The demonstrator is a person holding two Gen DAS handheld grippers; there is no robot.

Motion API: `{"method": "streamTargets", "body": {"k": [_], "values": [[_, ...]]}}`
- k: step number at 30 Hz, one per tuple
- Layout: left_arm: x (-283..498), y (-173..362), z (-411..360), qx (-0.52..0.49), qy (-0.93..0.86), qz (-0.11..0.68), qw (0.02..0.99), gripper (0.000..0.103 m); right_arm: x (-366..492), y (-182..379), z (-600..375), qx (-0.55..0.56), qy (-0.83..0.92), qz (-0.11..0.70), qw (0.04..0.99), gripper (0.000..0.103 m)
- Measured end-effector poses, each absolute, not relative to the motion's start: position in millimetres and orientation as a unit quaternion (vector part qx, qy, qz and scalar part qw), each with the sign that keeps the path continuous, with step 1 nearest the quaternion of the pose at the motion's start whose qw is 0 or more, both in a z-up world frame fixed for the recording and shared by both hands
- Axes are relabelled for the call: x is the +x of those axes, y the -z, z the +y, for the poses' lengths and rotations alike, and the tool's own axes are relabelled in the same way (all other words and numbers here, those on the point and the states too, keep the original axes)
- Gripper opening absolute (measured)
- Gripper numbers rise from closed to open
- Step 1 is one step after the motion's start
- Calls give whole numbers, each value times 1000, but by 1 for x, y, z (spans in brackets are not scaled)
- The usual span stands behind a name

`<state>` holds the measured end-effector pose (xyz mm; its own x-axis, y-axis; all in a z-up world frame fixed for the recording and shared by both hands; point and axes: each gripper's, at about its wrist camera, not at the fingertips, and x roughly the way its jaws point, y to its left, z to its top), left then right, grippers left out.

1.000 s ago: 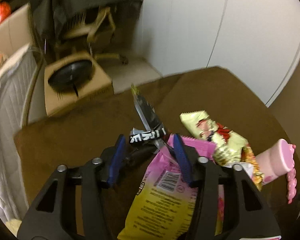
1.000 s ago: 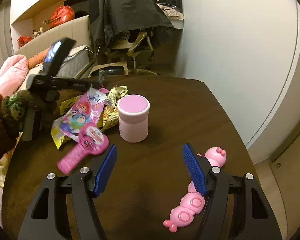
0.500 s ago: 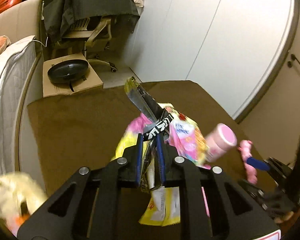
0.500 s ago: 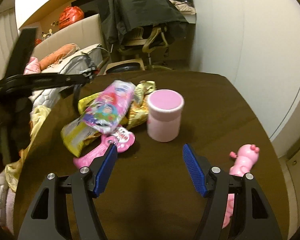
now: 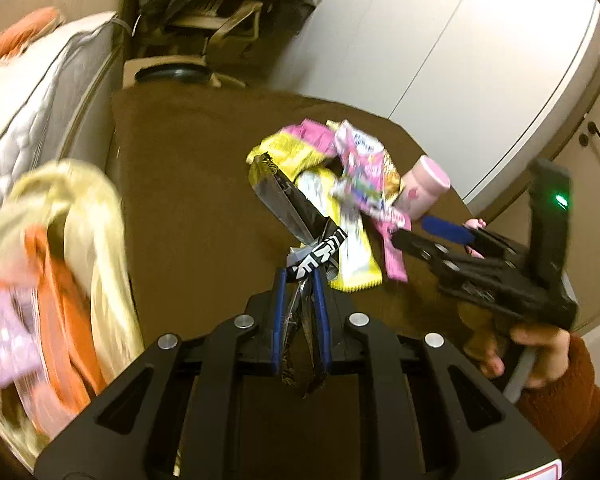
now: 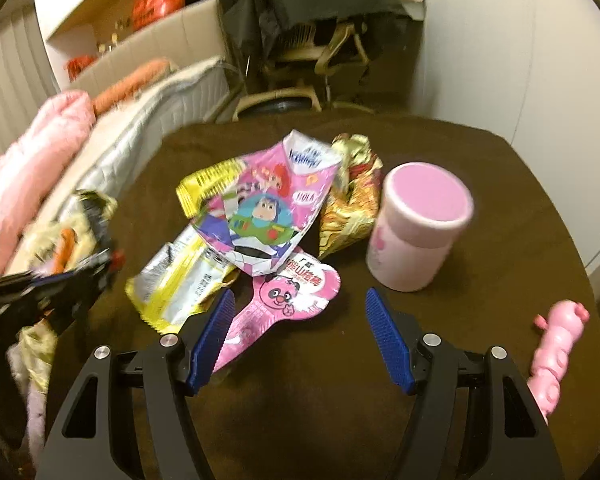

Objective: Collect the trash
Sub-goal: 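Lower the right tool onto the pink comb packet while the left tool holds the grey wrapper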

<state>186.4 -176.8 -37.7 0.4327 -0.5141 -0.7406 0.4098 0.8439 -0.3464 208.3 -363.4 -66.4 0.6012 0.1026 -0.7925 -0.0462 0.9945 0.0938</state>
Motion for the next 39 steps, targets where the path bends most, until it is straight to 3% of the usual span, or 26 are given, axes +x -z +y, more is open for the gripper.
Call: {"method": "streamTargets", "body": {"k": [4, 6, 11, 19, 30, 31, 32, 34, 39], "values": [[174, 40, -174, -49, 267, 455, 848, 13, 213, 74, -355, 7, -49, 459, 887, 61], [171, 39, -172, -50, 270, 455, 847, 13, 210, 74, -357, 15, -58, 461, 886, 54], [167, 39, -170, -56, 271, 455, 846, 13, 198, 71, -366, 25, -64, 466, 882, 22], [143, 37, -166, -58, 289, 448, 844, 13, 157, 57, -380, 27, -62, 454, 889, 14], [107, 32, -165, -36, 304, 439, 845, 15, 107, 47, -380, 23, -67, 447, 892, 14], [105, 33, -166, -34, 303, 438, 846, 20, 104, 50, -380, 19, -64, 449, 891, 17], [104, 34, -167, -34, 303, 439, 846, 22, 101, 53, -381, 19, -63, 453, 889, 30], [102, 34, -167, -34, 301, 438, 847, 26, 98, 56, -385, 29, -76, 450, 890, 48], [95, 31, -166, -17, 293, 427, 856, 31, 95, 60, -378, -23, -63, 447, 892, 51]]}}
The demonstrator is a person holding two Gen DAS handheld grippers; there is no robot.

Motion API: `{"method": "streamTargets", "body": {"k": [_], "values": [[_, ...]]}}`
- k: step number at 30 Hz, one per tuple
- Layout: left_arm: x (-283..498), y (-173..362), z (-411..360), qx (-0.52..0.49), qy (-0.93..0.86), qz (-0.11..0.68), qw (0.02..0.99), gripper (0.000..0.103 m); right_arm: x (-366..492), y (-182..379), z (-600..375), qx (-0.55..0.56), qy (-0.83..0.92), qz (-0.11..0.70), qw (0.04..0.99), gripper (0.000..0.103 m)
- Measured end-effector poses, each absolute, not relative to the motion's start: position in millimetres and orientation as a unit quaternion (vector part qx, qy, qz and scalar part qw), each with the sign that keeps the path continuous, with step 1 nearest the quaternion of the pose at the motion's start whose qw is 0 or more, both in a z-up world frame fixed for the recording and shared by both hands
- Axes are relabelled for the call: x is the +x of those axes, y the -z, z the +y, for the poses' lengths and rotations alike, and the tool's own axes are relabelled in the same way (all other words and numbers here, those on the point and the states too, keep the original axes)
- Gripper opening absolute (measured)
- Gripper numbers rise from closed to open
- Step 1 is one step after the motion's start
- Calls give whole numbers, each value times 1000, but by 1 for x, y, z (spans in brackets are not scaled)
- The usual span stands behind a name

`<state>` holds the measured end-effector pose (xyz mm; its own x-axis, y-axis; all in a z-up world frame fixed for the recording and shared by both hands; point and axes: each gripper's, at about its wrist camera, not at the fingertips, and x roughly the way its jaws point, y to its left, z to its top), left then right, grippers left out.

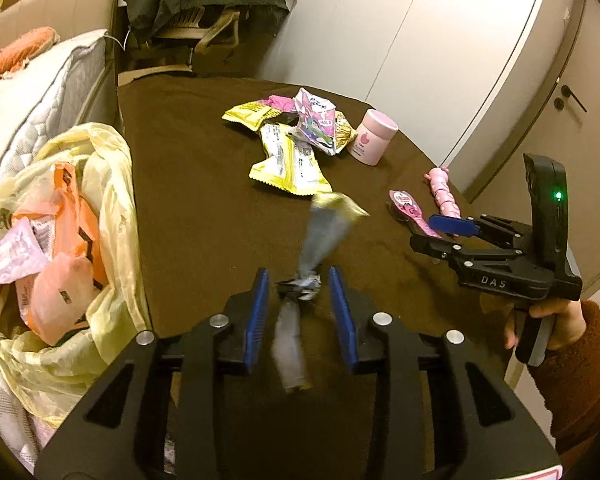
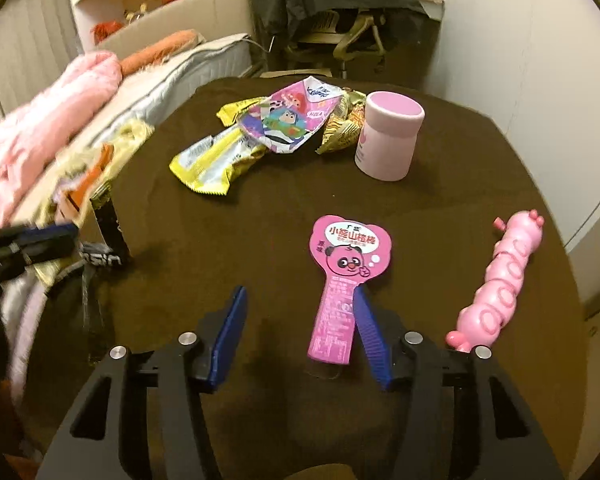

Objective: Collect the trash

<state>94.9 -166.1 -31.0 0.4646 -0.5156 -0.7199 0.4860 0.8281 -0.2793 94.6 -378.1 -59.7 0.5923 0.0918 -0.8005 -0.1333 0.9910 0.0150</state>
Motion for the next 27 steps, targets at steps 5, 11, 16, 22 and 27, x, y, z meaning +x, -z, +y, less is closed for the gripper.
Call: {"method": "streamTargets", "body": {"k": [5, 11, 16, 22, 27], "values": [[91, 26, -164, -6, 293, 416, 861, 34, 111, 62, -389, -9, -44, 444, 895, 51], [86, 26, -168, 4, 312, 415, 855, 34, 138, 77, -403, 16, -39, 473, 880, 51], [84, 30, -177, 27, 315, 418, 852, 35, 131, 73, -410, 30, -37, 458, 888, 36], [87, 37, -182, 38, 305, 425, 852, 35, 113, 56, -418, 37, -30, 434, 900, 16], [86, 40, -181, 42, 303, 428, 850, 35, 97, 49, -423, 38, -35, 428, 902, 16]]}}
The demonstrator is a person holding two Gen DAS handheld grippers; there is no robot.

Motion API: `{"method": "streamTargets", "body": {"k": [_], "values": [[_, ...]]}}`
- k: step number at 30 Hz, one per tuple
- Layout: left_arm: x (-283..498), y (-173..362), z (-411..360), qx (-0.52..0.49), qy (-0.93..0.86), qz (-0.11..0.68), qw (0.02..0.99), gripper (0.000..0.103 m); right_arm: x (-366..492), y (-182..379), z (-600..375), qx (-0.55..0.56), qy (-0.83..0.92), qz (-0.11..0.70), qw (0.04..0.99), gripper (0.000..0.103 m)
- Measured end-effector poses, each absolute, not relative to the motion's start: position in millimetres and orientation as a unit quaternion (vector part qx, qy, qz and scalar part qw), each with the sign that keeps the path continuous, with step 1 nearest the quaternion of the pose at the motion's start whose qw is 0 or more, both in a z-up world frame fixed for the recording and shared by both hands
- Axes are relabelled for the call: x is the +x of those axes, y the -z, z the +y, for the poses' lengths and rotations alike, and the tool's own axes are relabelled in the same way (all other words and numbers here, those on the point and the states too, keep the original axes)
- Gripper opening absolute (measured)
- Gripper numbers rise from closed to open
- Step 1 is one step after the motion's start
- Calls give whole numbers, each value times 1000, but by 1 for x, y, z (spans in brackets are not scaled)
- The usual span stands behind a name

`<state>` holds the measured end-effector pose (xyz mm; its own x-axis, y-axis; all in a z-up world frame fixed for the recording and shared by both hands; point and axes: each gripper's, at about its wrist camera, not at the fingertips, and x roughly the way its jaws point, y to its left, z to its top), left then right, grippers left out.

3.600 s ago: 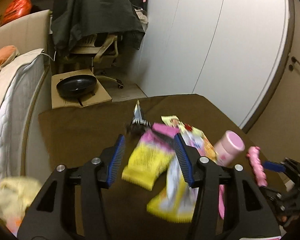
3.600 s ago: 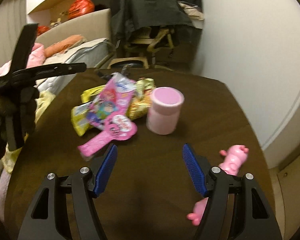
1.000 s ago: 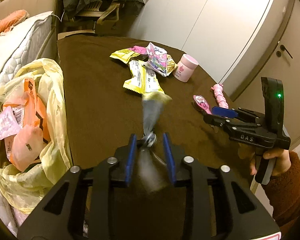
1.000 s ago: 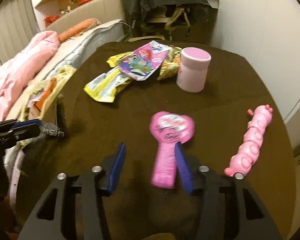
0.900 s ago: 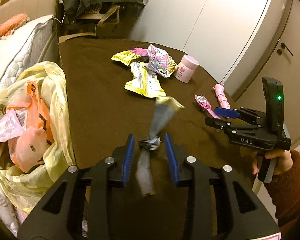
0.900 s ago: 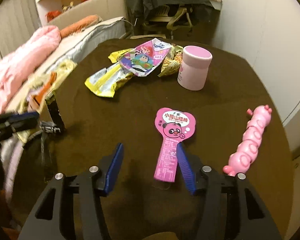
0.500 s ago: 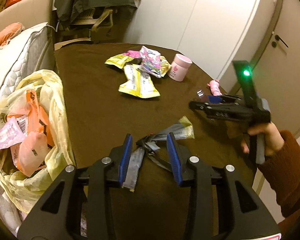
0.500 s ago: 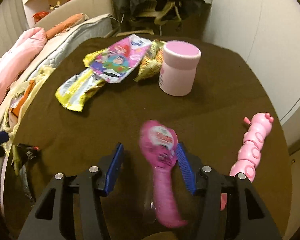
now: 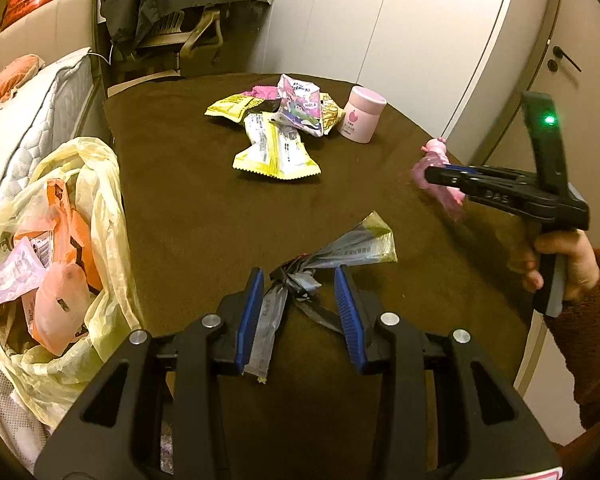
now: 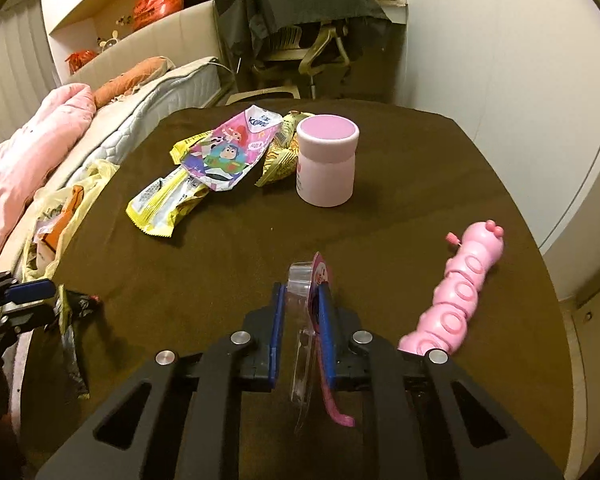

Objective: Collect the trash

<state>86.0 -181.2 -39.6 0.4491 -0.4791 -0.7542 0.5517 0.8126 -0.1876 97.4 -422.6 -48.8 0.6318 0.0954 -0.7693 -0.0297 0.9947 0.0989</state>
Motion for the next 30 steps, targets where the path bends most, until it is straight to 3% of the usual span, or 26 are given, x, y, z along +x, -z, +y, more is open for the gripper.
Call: {"method": "streamTargets", "body": {"k": [16, 17, 18, 21, 30], "values": [[101, 59, -194, 53, 264, 461, 846, 35, 61, 38, -417, 23, -51, 421, 905, 15], [104, 59, -193, 43, 263, 463, 846, 34, 62, 37, -415, 19, -53, 420, 906, 15], [107, 60, -191, 33, 265, 462, 846, 24, 63, 35, -411, 14, -54, 418, 907, 15], [108, 57, -184, 12, 268, 459, 847, 19, 64, 27, -402, 9, -64, 411, 909, 15], [93, 13, -138, -17, 244, 402, 882, 19, 83, -16, -349, -22, -117, 370, 921, 15]]}}
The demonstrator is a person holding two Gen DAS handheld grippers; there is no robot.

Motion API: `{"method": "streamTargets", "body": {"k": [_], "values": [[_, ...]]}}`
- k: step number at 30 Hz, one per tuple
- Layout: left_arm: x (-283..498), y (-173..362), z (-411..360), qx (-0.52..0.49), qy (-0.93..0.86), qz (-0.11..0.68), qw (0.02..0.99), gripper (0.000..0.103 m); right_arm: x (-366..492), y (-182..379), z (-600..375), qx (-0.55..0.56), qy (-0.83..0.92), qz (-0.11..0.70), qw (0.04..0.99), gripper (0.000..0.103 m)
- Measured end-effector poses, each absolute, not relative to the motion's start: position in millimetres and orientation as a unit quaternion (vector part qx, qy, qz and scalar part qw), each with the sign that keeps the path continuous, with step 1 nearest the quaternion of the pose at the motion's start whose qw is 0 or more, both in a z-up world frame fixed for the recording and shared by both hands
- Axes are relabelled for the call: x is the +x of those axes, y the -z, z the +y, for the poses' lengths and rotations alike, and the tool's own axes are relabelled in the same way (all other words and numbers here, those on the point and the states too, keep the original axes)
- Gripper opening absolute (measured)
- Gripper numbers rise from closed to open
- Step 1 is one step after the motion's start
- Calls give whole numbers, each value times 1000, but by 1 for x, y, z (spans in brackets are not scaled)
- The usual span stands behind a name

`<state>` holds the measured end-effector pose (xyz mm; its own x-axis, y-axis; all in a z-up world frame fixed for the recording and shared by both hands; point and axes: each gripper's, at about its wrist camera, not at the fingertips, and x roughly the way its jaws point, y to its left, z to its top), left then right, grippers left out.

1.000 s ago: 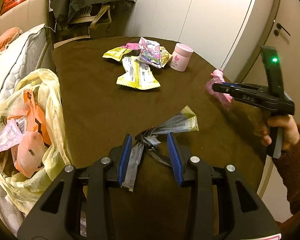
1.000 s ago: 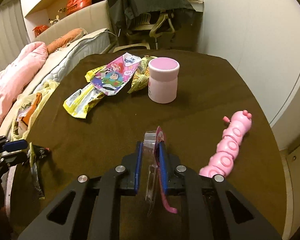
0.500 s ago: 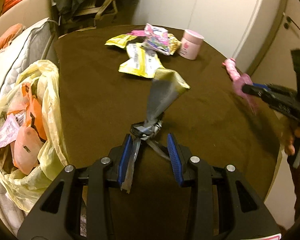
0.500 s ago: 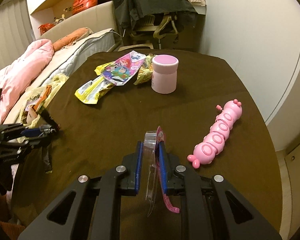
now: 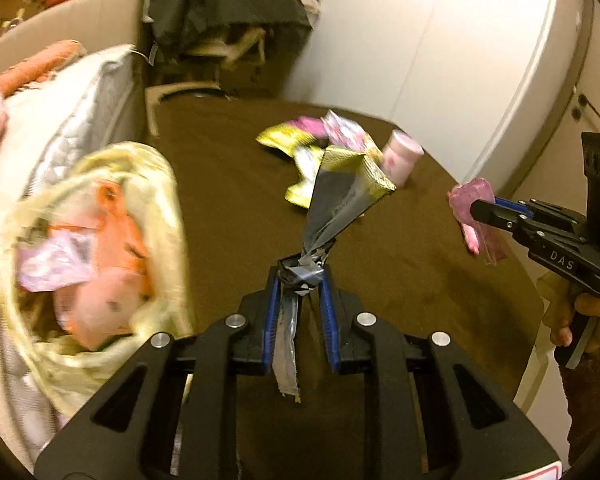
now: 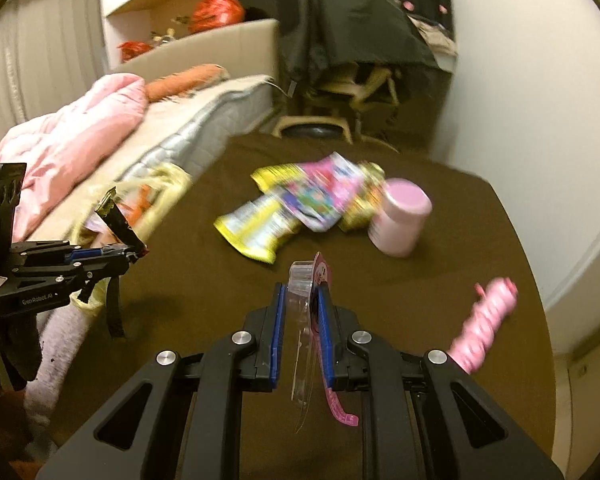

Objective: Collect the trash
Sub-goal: 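Carry the grey wrapper and pink comb packet over the yellow bag with both tools, then open both tools to drop the wrapper and comb packet into the yellow bag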

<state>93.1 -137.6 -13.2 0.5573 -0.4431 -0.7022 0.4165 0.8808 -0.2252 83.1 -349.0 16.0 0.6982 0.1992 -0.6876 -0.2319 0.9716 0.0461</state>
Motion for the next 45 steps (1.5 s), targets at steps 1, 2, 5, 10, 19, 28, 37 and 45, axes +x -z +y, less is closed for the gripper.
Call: {"method": "streamTargets", "body": {"k": [1, 2, 5, 10, 19, 28, 37, 45], "values": [[93, 9, -129, -20, 235, 398, 887, 19, 86, -20, -342, -24, -123, 366, 922, 15], [93, 5, -119, -25, 225, 394, 891, 19, 89, -24, -333, -25, -131, 362, 923, 15], [96, -3, -91, -43, 200, 388, 898, 19, 102, -35, -304, -26, -160, 350, 923, 15], [107, -10, -38, -65, 149, 383, 909, 19, 126, -39, -260, -24, -193, 351, 916, 15], [126, -5, 47, -113, 105, 389, 908, 19, 177, -21, -183, -13, -243, 387, 889, 15], [135, 10, 72, -125, 107, 399, 902, 19, 203, 2, -132, -39, -256, 403, 878, 15], [163, 40, 79, -137, 133, 430, 882, 19, 223, 25, -119, -35, -276, 422, 863, 15], [196, 76, 60, -113, 138, 474, 863, 19, 259, 72, -103, -14, -288, 477, 830, 15]]}}
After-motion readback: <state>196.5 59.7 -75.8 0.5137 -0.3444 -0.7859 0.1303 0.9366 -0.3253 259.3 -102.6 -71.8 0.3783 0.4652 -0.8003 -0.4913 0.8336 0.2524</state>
